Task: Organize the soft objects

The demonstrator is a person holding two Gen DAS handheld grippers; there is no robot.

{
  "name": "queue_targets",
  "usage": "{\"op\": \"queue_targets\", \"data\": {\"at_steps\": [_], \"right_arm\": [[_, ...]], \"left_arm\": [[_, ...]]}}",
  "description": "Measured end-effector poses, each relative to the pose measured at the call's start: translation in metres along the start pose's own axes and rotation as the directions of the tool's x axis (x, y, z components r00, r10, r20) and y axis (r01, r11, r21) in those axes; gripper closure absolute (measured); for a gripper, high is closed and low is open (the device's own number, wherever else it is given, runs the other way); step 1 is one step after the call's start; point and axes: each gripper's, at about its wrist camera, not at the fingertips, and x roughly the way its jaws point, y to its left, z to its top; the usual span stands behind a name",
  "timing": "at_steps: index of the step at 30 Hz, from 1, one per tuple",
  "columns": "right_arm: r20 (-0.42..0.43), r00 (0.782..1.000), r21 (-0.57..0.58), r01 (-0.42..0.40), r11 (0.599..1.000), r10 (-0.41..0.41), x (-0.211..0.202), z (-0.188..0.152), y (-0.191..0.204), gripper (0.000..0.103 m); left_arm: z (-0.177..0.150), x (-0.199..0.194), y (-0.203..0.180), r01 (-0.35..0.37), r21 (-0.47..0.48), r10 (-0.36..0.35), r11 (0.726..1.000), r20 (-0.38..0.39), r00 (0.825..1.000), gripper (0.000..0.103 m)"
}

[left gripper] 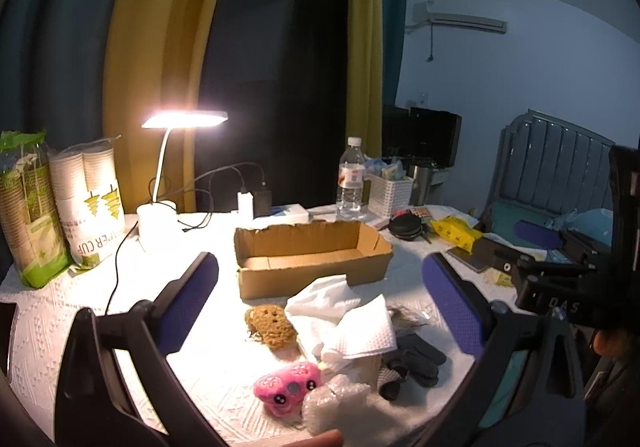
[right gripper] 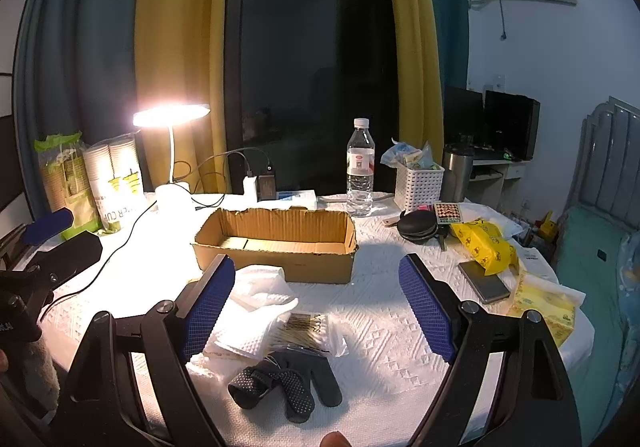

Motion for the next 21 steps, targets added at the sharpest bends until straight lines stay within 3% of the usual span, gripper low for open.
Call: {"op": "queue_targets", "data": {"at_steps": [21], "right_arm": [[0.005,1.000,-0.013,0.004,1.000,-0.004,-0.0035,0.0077,0.0013,0.016]], "left_arm": [[0.0020,-0.0035,-0.0009,0.002,-0.006,-0.002,1.000,0.000,1.000,0.000]]}}
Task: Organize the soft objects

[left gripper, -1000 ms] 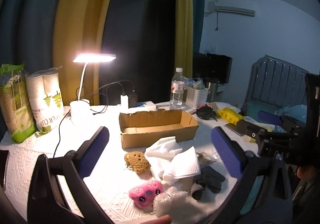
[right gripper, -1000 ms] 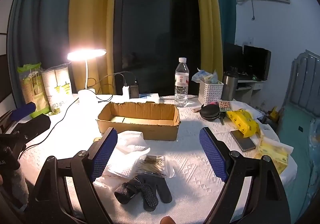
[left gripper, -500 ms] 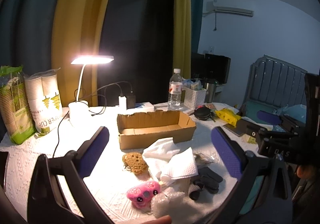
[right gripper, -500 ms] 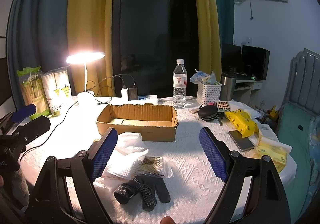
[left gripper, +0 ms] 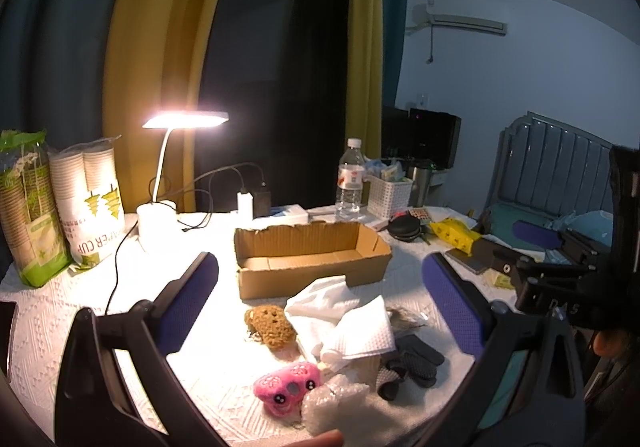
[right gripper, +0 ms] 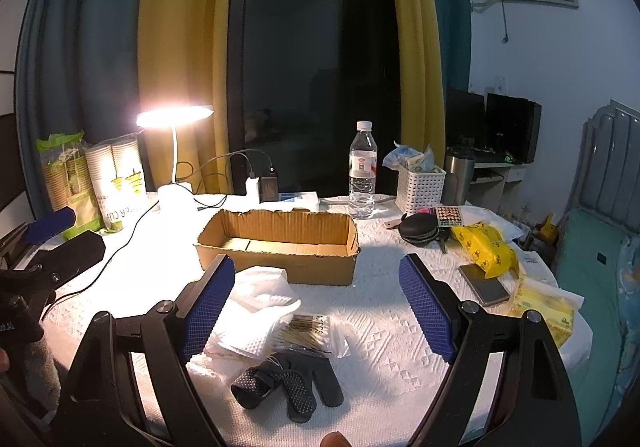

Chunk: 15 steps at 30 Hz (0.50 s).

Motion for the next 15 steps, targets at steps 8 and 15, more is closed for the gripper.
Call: {"op": "queue_targets", "data": {"at_steps": [8,15], "right_arm": [[0.003,1.000,-0.003,-0.005,1.000,0.005,-0.0002,0.0000,0.0033,0.016],[0.002,1.000,-0.008,-0.008,1.000,0.008,0.0005,0.0007,0.0078,0.016]], "left_arm": [[0.0023,-0.0008,0.0028,-0.001,0.003,0.001,1.000,0.003,1.000,0.000],[0.0027,-0.0009,0.0032,-0.001,0.002,0.001,1.000,0.004,1.000,0.000]]}}
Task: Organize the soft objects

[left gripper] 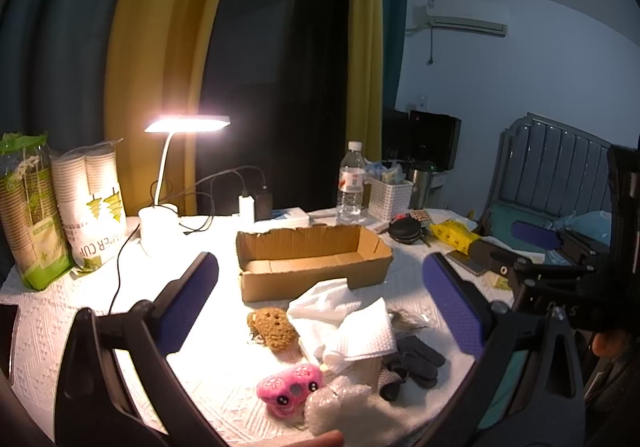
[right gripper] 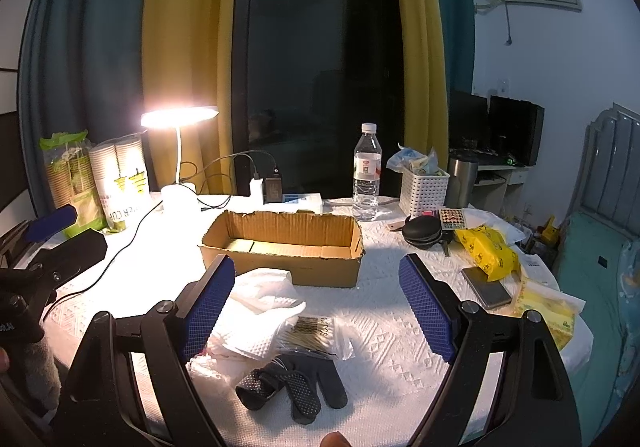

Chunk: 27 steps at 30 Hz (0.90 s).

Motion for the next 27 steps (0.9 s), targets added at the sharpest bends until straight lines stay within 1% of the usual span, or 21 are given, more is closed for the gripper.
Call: {"op": "queue_targets", "data": {"at_steps": [27], "right_arm": [[-0.008,1.000,-0.003,-0.009,1.000,0.009,0.0028,-0.0019,0.0012,0.016]], "left_arm": [[0.0007,0.0009,0.0049,-0.002,-0.005,0.002,1.000,-0.004,1.000,0.000]]}}
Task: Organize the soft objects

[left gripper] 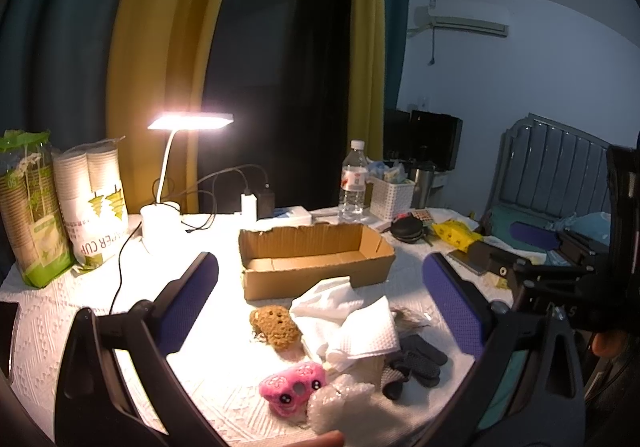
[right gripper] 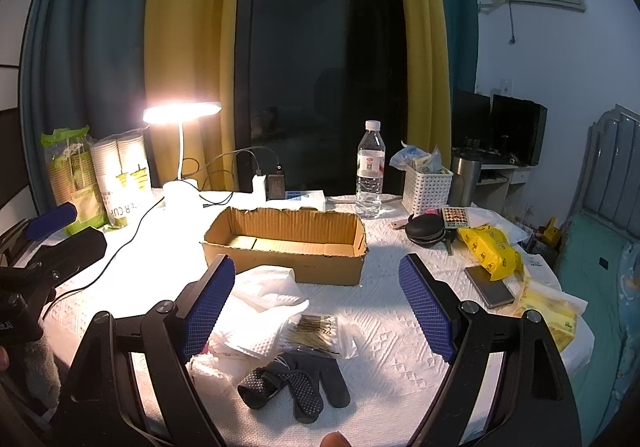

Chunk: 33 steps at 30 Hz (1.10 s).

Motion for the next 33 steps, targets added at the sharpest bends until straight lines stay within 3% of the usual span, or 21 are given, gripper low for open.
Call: {"op": "queue_targets", "data": {"at_steps": [6,16,28,33], "right_arm": [[-0.019,1.000,0.003,-0.003,1.000,0.003,0.007,-0.006,-0.003,0.016],[-0.129,0.991,0.026,-0.012,1.000,0.015,0.051,-0.027,-0.011,0.016],[-0.294,0.948,0.005,-0.126,0.992,0.122,0.116,-0.057,0.012,0.016],[-0.323,0.934,0.021,-0.154,0.988,0.152,0.130,-0.063,0.017,0.017]], "left_arm": [[-0.011,0.008,0.004,-0.014,-0.003,0.013,1.000,-0.031,0.999,0.000],[-0.038,0.049,0.018,-0.033,-0.023,0.030,0.999,-0.152,0.988,0.000],[-0.082,0.089,0.039,-0.044,-0.069,0.022,0.997,-0.302,0.953,0.000],[-0.100,0.107,0.050,-0.053,-0.095,0.012,0.994,-0.385,0.923,0.000]]}}
